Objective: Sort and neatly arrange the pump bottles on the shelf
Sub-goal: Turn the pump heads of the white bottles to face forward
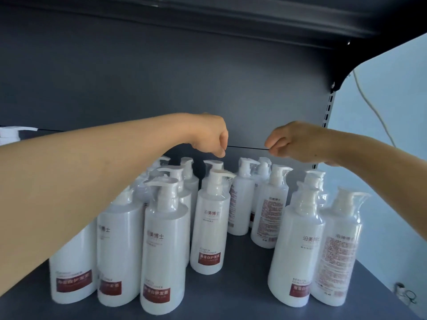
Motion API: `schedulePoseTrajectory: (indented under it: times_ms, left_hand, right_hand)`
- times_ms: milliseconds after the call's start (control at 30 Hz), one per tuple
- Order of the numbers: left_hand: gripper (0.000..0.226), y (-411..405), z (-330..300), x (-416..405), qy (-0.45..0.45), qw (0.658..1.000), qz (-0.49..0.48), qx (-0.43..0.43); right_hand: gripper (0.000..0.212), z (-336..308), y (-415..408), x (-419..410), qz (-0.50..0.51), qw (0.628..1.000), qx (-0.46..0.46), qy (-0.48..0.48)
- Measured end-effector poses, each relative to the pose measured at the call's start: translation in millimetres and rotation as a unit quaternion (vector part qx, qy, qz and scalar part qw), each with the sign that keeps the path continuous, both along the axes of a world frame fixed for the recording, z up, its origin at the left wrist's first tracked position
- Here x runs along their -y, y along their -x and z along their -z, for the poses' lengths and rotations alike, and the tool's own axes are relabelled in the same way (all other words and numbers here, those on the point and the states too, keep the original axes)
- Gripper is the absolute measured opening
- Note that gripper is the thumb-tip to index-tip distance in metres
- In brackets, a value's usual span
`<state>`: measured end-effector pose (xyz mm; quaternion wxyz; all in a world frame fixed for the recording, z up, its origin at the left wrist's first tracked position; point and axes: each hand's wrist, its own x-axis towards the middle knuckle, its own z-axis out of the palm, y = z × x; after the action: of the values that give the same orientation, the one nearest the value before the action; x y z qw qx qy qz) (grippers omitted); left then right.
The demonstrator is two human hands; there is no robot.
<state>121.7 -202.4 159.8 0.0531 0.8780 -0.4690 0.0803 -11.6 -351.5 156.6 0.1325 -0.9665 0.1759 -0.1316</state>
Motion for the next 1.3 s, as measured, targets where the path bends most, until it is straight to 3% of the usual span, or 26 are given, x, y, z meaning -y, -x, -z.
schedulePoseTrajectory:
  times_ms: [233, 433, 567, 700, 900, 1033, 1133, 1300]
  left_hand:
    - [0.041, 4.9, 0.1, 56.7, -0.087, 0.995, 0.033, 0.021]
    - [0.020, -6.6, 13.1, 89.6, -0.131, 0.991, 0.022, -0.024]
    - [0.008, -9.8, 15.3, 93.8, -0.122, 0.991, 0.034, -0.036]
    - [0.013, -8.8, 12.2, 86.7, -0.112, 0.991, 0.049, -0.055]
    - [0.029, 0.6, 10.6, 77.4, -0.085, 0.985, 0.048, -0.140]
    - [0.019, 7.4, 6.0, 75.5, -0.053, 0.974, 0.017, -0.219]
    - [0.036, 6.0, 15.1, 82.1, -0.026, 0.984, -0.018, -0.176]
    - [0.014, 11.3, 17.5, 83.9, 0.016, 0.984, -0.025, -0.176]
  right_hand:
    - [0.026, 8.2, -4.8, 27.9, 0.016, 0.992, -0.118, 0.045]
    - [0.022, 16.0, -16.0, 38.7, 0.000, 0.991, -0.120, 0.061]
    - [0.018, 18.5, -23.1, 44.3, -0.015, 0.993, -0.108, 0.052]
    - [0.006, 18.0, -19.3, 45.5, -0.016, 0.993, -0.111, 0.043]
    - [0.006, 17.3, -14.6, 39.5, -0.002, 0.992, -0.118, 0.046]
    - [0.012, 19.7, -15.8, 41.0, 0.010, 0.993, -0.108, 0.045]
    - [0.004, 20.3, -13.9, 41.9, 0.005, 0.994, -0.103, 0.033]
    - [0.014, 20.1, -14.4, 43.7, -0.005, 0.994, -0.099, 0.040]
